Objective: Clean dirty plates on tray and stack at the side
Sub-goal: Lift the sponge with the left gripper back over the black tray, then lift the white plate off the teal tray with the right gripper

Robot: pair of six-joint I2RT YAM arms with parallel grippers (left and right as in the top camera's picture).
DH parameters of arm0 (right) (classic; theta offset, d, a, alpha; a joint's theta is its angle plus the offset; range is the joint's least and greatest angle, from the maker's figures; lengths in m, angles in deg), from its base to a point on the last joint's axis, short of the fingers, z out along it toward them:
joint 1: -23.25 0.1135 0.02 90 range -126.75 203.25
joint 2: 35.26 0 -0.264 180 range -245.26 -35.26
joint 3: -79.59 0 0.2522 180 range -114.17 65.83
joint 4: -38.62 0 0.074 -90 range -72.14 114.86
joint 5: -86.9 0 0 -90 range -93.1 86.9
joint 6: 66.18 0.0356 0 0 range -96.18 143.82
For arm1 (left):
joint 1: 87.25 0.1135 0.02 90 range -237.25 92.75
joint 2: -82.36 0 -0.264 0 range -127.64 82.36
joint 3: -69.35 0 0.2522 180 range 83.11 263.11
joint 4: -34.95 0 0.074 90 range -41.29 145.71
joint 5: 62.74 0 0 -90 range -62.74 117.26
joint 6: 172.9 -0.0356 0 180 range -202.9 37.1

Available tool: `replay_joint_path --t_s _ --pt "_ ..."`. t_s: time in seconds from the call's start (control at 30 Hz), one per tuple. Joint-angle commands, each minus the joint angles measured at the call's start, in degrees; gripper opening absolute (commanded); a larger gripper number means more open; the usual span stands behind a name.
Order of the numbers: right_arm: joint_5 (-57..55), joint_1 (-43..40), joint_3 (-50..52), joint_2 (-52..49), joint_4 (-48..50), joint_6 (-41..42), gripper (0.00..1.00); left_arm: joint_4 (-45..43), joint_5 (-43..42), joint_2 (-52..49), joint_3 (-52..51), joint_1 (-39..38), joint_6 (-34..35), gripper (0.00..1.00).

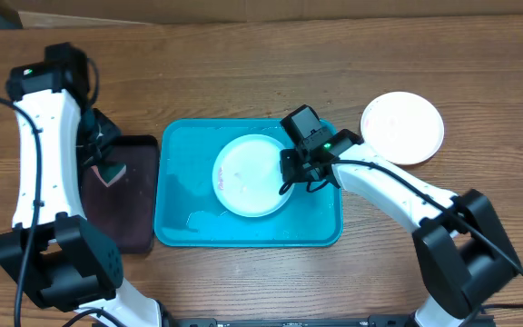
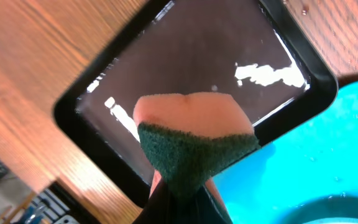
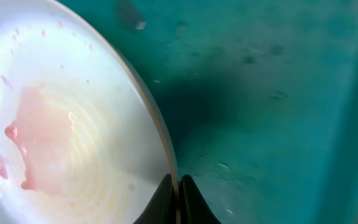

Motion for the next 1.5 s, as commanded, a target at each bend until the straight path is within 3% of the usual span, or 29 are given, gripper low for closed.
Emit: replay_joint_path --t_s 0.0,0.2,0.37,0.57,0.83,0.97,1.07,1.47 --pt "-10.6 0.2 -4.3 4.0 -4.2 -2.2 0.04 -1.4 -7.6 0.7 -3.2 2.0 -4.7 0.04" --pt "-29.7 0.6 -17.1 6.4 -18.9 -5.9 0.04 -5.8 -8.0 0.7 -8.2 3.6 -4.7 0.04" --pt "-43.4 3.0 -28.1 6.7 -24.8 -13.7 0.04 -7.3 -9.7 0.8 -9.0 3.8 -5.7 0.04" --pt "-55.7 8.1 -34.4 6.7 -24.5 -20.2 0.04 -7.4 -11.9 0.7 -9.0 3.8 -6.8 0.04" --pt "-79.6 17.8 -34.7 6.6 -19.6 -30.4 0.04 -7.5 -12.0 0.7 -9.0 3.8 -6.8 0.04" --pt "-80.3 22.2 -34.7 6.6 -14.1 -41.6 0.04 -7.6 -12.0 0.7 -9.0 3.8 -7.0 0.04" --pt "-80.5 24.7 -34.7 6.6 -11.2 -45.4 0.04 -7.6 -12.0 0.7 -9.0 3.8 -7.0 0.04" --pt "-80.5 26.6 -34.6 6.6 -11.0 -44.9 0.04 -7.8 -12.0 0.7 -9.0 3.8 -7.2 0.04"
